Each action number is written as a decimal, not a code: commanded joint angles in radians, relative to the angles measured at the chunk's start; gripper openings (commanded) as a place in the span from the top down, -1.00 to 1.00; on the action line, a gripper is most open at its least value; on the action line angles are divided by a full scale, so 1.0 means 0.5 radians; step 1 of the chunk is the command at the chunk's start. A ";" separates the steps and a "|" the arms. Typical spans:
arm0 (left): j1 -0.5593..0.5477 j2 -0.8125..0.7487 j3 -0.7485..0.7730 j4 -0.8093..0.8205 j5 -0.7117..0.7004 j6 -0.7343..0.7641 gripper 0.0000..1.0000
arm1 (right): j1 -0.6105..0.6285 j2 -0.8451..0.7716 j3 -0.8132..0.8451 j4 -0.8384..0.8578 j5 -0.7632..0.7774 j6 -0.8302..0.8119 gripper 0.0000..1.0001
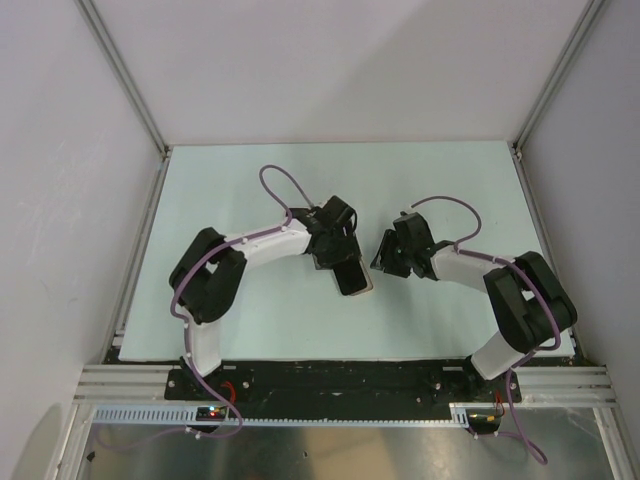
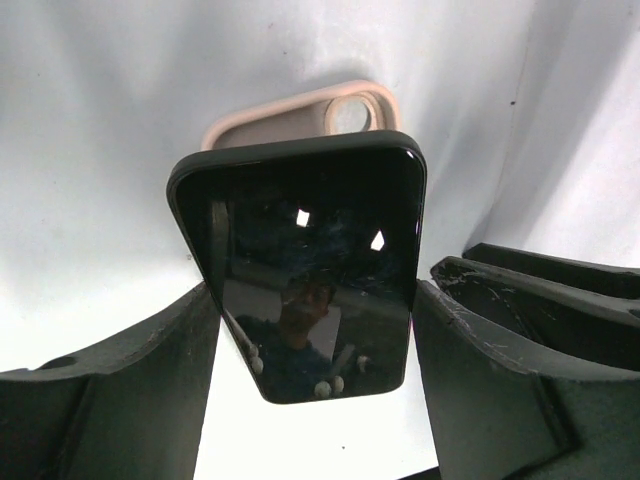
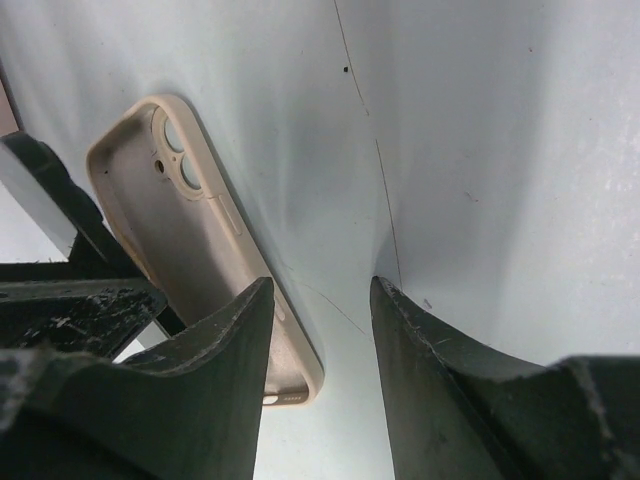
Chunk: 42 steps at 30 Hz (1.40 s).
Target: Put the phone into the phone case
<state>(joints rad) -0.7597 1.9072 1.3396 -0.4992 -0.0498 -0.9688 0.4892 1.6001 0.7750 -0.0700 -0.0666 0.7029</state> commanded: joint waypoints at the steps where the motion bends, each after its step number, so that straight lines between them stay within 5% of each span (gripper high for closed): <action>1: 0.014 0.020 0.102 -0.029 -0.044 -0.050 0.67 | 0.025 0.074 0.002 -0.104 0.045 -0.051 0.03; 12: 0.017 0.025 0.181 -0.028 -0.049 0.027 -0.08 | 0.047 0.072 0.058 -0.179 0.064 -0.065 0.04; 29: 0.015 0.021 0.180 -0.017 -0.028 0.082 -0.77 | 0.043 0.058 0.119 -0.264 0.121 -0.082 -0.18; 42: 0.045 -0.227 -0.001 -0.011 -0.230 0.131 -0.66 | 0.057 0.062 0.174 -0.310 0.196 -0.152 -0.05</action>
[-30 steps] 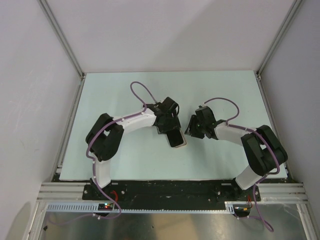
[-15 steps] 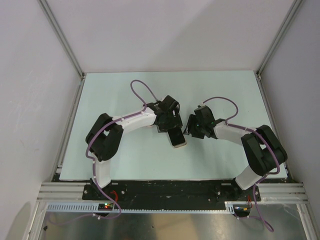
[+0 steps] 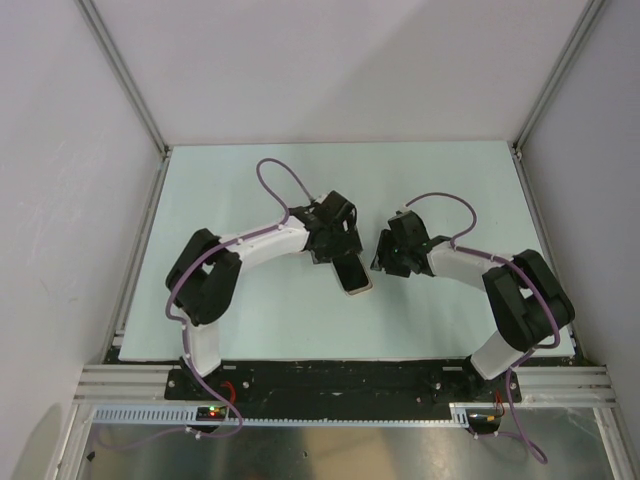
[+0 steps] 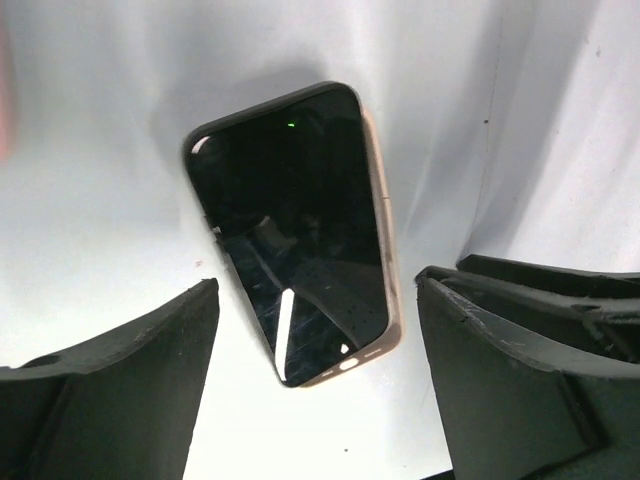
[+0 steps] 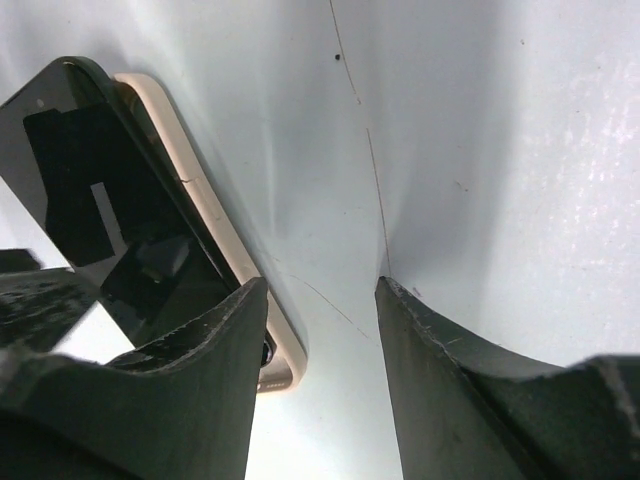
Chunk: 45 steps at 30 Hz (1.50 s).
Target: Put the phone into the phone case
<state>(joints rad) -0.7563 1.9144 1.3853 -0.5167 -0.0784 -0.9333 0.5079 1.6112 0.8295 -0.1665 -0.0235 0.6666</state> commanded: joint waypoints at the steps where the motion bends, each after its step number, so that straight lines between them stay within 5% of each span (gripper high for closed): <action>1: 0.064 -0.267 -0.126 0.024 -0.213 0.066 -0.63 | 0.026 0.058 0.082 -0.134 0.123 -0.075 -0.01; 17: 0.288 0.186 0.299 0.023 -0.292 0.336 -0.02 | 0.183 -0.348 -0.362 -0.282 0.445 0.399 0.65; 45: 0.075 0.208 0.099 0.032 -0.387 0.014 0.47 | 0.426 -0.062 -0.264 -0.002 0.288 0.523 0.76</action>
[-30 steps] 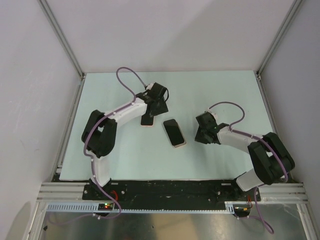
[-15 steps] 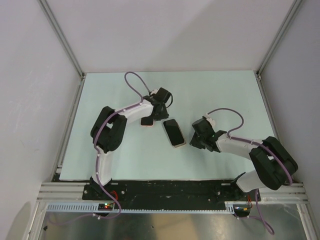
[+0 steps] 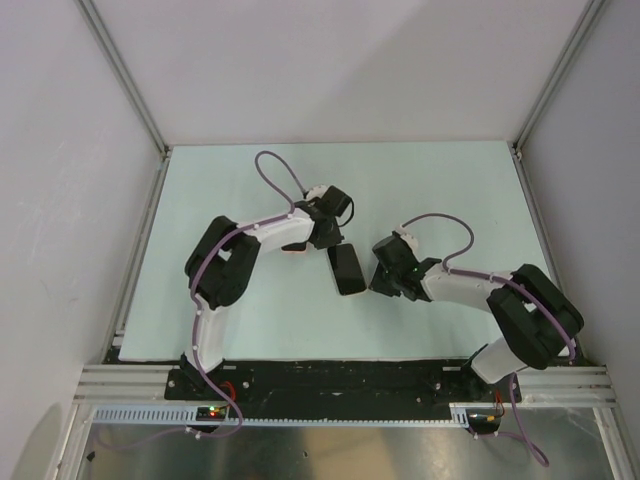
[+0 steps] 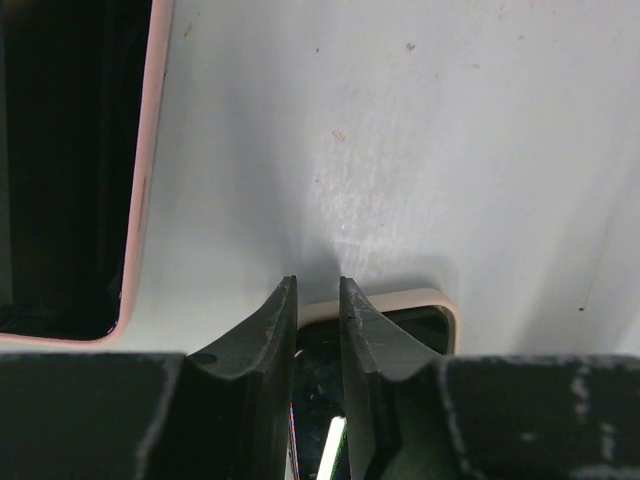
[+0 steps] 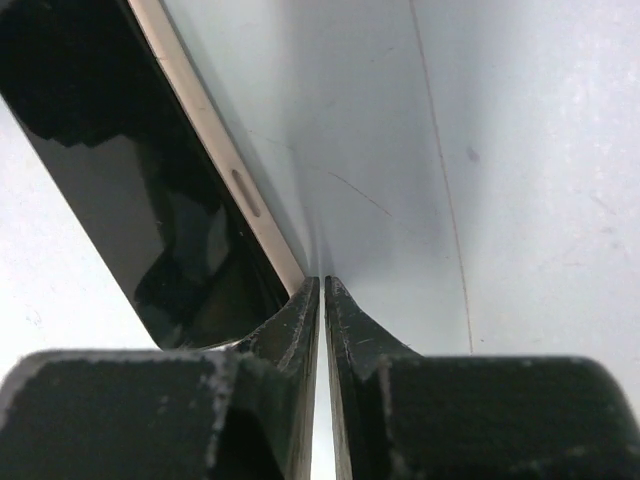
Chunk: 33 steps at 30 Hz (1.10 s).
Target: Put the phone into the phone case
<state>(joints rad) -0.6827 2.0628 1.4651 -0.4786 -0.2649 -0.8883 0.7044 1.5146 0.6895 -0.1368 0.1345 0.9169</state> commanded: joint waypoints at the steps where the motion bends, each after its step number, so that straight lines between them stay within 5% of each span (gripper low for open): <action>1: -0.078 -0.098 -0.067 -0.044 -0.014 -0.081 0.48 | 0.033 0.137 0.021 -0.061 -0.026 0.019 0.75; 13: -0.130 -0.186 -0.079 -0.040 0.011 -0.065 0.47 | 0.076 0.163 0.067 -0.020 -0.083 -0.011 0.75; 21: -0.100 -0.427 -0.112 -0.044 -0.055 0.141 0.01 | -0.004 0.070 0.066 -0.124 0.017 -0.088 0.75; 25: -0.098 -0.613 -0.318 -0.045 -0.074 0.156 -0.04 | -0.126 0.048 0.085 -0.094 -0.034 -0.156 0.75; 33: -0.169 -0.730 -0.645 -0.038 -0.029 0.098 0.53 | -0.128 0.085 0.130 -0.101 -0.114 -0.217 0.77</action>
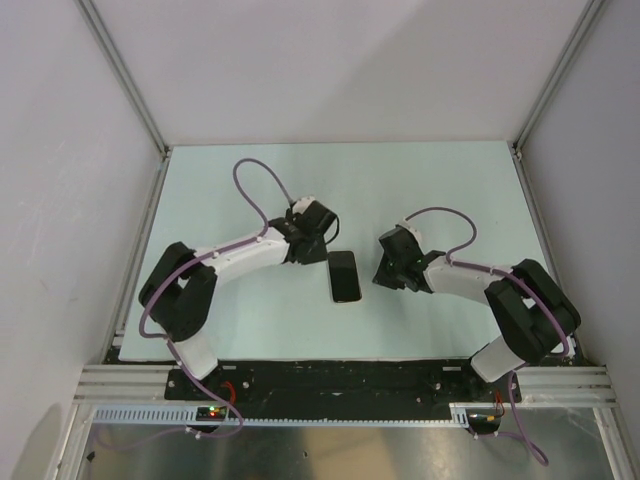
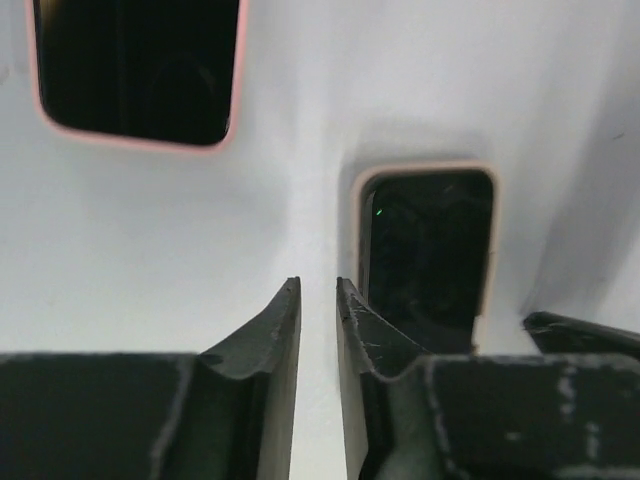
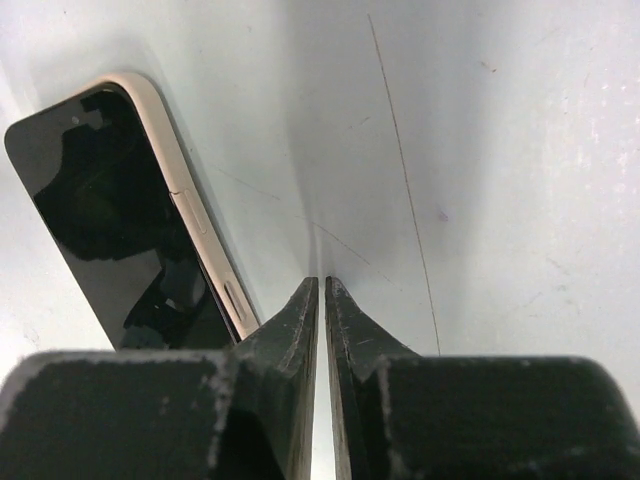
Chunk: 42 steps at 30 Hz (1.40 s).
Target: Put the phone into the phone case
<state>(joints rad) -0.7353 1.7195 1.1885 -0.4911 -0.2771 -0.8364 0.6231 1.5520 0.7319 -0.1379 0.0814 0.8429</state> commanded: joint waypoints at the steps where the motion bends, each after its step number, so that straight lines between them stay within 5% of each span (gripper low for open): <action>1: -0.084 -0.034 -0.104 -0.014 -0.003 -0.010 0.58 | 0.057 0.010 0.044 -0.105 -0.003 -0.068 0.77; 9: -0.197 0.095 -0.073 0.011 0.037 -0.042 0.83 | 0.225 0.109 0.045 -0.093 0.022 -0.006 0.80; 22: -0.266 0.237 0.015 0.078 0.135 -0.073 0.89 | 0.324 0.189 0.036 -0.022 -0.015 0.044 0.82; 42: -0.182 -0.144 -0.262 0.079 0.092 0.038 0.58 | 0.071 -0.165 -0.096 -0.003 -0.130 -0.087 0.48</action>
<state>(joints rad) -0.8318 1.7287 1.0710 -0.4805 -0.2466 -0.8295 0.6689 1.5047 0.6952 -0.1410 0.0418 0.8249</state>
